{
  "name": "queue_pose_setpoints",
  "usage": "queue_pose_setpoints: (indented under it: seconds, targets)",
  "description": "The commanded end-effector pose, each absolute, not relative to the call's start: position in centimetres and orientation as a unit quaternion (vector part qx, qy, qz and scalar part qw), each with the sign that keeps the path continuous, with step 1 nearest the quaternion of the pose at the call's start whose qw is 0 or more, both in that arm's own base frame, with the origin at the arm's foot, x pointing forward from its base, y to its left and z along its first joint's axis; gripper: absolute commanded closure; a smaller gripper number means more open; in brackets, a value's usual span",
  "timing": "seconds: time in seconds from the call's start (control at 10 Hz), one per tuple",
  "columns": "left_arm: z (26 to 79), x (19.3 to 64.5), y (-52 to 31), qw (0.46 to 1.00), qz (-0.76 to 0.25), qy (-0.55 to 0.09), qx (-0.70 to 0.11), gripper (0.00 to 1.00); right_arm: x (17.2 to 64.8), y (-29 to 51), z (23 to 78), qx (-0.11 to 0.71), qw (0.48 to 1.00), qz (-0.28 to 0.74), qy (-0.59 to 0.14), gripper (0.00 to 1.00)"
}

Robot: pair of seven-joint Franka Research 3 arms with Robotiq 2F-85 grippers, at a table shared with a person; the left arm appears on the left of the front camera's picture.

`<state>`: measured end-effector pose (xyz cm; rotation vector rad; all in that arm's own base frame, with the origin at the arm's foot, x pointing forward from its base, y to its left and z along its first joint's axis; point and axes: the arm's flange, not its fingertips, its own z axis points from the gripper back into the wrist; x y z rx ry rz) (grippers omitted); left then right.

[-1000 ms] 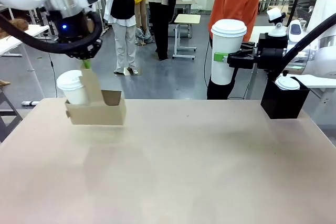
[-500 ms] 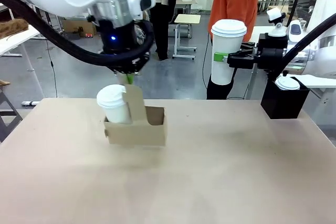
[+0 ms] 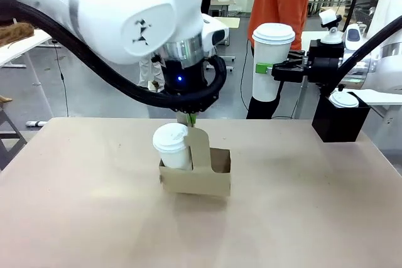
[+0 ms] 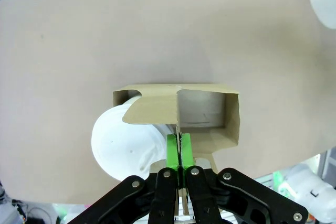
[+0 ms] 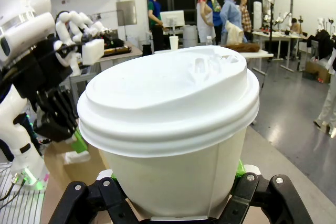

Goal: Pour a drink into a cup and package it in a carrier.
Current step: Position the Cup Carrier in the center of the table.

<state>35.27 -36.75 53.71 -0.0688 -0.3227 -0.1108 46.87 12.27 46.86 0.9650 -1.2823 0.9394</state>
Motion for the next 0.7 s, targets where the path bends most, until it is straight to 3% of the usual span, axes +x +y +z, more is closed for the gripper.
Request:
queue_pose_setpoints:
  seconds: [0.0,0.6]
  targets:
    - [52.4,35.3,-37.5,0.985,-0.038,-0.164,-0.031,0.98,46.8,12.4,47.2,0.418,0.592,0.408,-0.555,0.19]
    - [49.7,35.1,-38.5,0.988,-0.049,-0.148,-0.017,0.98,46.8,12.4,47.2,0.418,0.592,0.408,-0.555,0.19]
